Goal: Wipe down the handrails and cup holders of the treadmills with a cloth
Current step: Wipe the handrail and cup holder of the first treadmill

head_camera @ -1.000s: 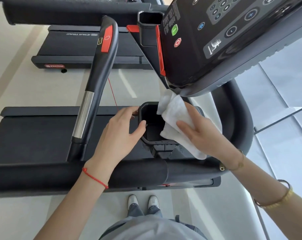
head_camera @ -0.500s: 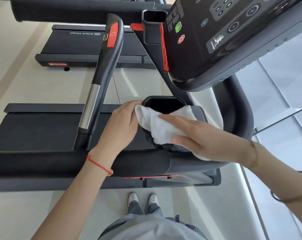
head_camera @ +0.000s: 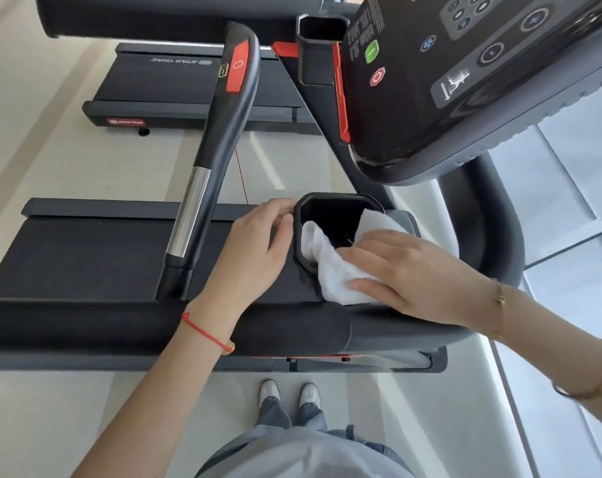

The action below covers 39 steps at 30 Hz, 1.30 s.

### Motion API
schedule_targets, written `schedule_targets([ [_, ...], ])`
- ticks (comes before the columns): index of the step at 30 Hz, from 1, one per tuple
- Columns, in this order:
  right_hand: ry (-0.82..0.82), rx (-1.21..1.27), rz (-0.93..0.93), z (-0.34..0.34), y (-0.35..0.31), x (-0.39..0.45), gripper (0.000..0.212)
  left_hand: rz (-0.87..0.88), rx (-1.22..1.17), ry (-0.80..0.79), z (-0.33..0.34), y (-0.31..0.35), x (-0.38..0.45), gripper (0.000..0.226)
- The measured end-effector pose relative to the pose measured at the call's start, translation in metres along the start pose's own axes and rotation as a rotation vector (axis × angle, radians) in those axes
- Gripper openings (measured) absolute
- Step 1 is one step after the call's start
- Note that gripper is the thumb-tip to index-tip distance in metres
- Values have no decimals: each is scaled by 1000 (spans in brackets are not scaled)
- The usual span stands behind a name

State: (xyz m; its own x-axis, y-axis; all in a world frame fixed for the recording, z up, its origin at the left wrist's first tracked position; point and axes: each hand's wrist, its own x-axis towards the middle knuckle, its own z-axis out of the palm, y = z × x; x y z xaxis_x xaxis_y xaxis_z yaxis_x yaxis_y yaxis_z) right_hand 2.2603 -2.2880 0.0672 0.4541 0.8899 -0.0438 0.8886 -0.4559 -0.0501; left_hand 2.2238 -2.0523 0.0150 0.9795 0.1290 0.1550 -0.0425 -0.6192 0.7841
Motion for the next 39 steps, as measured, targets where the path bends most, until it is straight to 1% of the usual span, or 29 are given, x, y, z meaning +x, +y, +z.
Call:
schedule_targets([
  [2, 11, -22, -7, 4, -7, 19, 45, 13, -1, -3, 1, 0, 1, 29],
  [5, -13, -41, 14, 14, -15, 38, 48, 31, 1, -1, 1, -1, 0, 29],
  [8, 46, 65, 26, 12, -11, 26, 42, 32, 11, -2, 1, -2, 0, 30],
  [10, 53, 113, 8, 8, -5, 12, 41, 30, 16, -10, 1, -1, 0, 32],
  [14, 80, 85, -60, 7, 9, -3, 41, 19, 8, -9, 1, 0, -1, 36],
  [15, 65, 80, -61, 6, 10, 0, 43, 19, 9, -8, 1, 1, -1, 36],
  [16, 43, 72, -54, 5, 7, 6, 46, 20, 9, -8, 1, 1, -2, 35],
  [18, 49, 54, -19, 7, -3, 25, 52, 22, 6, -12, 0, 2, -2, 34],
  [21, 21, 38, 84, 19, -15, 48, 59, 25, 7, -22, 1, 2, -2, 36],
  [24, 64, 47, 109, 23, -16, 44, 55, 22, 9, -26, 1, 2, -2, 35],
  [26, 80, 140, 85, 17, -12, 30, 51, 20, 9, -30, 1, 1, -2, 34],
  [28, 97, 216, 6, 13, -3, 17, 46, 16, 13, -29, 0, 1, -2, 34],
  [31, 120, 182, -82, 13, 12, 5, 44, 5, 14, -33, 0, 0, -2, 36],
  [34, 100, 176, -116, 12, 16, 5, 43, 8, 18, -34, 0, 1, -3, 37],
  [37, 88, 130, -3, 11, 3, 23, 51, 6, 13, -33, 1, 2, -4, 38],
  [39, 41, 53, 97, 16, -9, 42, 59, -2, 8, -31, 1, 3, -3, 37],
])
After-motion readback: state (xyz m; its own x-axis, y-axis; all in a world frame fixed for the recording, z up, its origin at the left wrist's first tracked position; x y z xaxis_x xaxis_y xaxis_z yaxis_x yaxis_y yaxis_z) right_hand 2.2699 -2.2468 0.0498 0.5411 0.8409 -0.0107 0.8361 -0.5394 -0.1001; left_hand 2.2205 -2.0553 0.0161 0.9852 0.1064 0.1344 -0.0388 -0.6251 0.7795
